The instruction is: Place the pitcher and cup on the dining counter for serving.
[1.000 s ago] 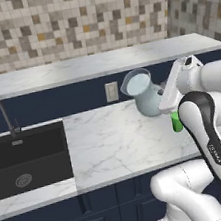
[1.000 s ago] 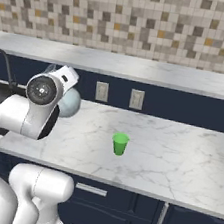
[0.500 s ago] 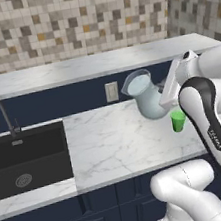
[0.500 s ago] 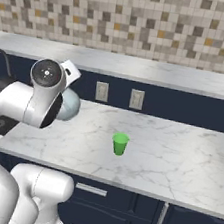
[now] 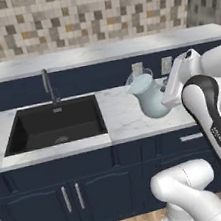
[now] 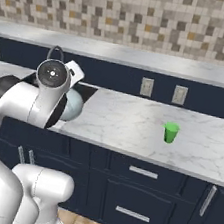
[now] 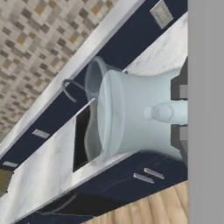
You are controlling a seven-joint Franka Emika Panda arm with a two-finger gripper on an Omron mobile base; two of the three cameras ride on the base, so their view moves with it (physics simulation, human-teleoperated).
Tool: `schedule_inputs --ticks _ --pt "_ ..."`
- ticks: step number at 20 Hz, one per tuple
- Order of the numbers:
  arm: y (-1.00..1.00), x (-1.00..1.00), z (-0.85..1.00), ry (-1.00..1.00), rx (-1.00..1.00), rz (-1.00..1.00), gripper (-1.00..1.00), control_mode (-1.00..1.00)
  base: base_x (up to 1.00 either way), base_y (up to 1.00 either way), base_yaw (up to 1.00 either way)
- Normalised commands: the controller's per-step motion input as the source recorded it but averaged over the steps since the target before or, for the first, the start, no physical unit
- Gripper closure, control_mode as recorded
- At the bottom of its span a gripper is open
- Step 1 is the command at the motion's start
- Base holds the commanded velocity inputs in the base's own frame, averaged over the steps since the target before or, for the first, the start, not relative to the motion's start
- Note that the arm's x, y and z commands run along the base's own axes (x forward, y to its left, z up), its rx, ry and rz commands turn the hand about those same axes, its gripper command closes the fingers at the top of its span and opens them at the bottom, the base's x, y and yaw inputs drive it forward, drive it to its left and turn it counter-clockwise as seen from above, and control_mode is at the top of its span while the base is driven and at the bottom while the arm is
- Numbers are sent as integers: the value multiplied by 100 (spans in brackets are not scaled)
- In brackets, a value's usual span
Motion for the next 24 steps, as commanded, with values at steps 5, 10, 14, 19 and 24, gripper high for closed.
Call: schedule_inputs --ticks 5,10,14,19,24 --pt "0 0 0 0 0 0 100 100 -72 100 18" --pt "0 0 0 0 0 0 100 100 -9 100 13" --pt "0 0 0 0 0 0 100 100 0 100 33" --pt "0 0 0 0 0 0 100 100 0 100 46" --pt "0 0 0 0 0 0 100 100 4 100 61"
